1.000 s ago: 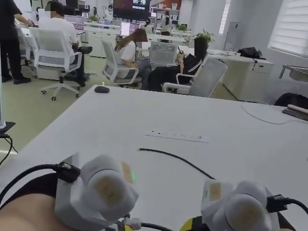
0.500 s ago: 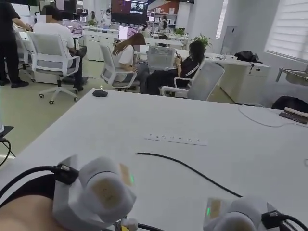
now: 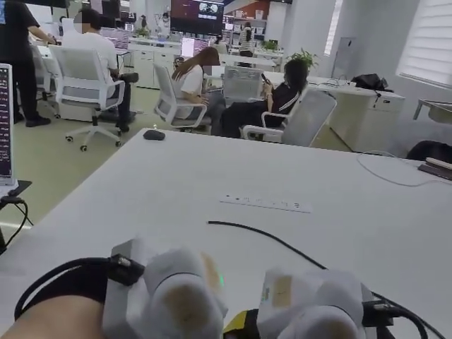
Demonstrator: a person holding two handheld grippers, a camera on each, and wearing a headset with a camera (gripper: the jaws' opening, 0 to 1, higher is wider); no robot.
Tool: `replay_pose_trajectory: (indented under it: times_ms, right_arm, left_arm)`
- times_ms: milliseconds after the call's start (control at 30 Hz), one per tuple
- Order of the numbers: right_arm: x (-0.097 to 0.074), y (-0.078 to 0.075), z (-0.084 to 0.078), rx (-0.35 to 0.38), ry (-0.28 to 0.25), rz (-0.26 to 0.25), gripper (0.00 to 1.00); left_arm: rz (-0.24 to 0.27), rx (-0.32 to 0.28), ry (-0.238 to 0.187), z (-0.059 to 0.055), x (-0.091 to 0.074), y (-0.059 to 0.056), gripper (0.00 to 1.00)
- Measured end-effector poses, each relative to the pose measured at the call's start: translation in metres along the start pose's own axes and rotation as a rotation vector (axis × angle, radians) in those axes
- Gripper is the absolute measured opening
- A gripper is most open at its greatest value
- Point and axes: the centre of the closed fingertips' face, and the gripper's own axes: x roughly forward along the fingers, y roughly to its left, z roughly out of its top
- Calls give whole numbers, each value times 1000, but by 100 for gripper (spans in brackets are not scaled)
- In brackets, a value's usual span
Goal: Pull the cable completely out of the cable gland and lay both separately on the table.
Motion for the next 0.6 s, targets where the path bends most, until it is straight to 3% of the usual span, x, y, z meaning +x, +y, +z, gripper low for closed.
replay_pose_trajectory:
  times_ms: [267, 600]
  right_arm:
    - [-4, -3, -16, -12, 40, 0, 3]
    - [-16, -15, -64, 53, 148, -43, 3]
  left_arm:
    - [6, 1, 7, -3, 1, 3, 17]
    - [40, -26, 15, -11, -5, 18, 17]
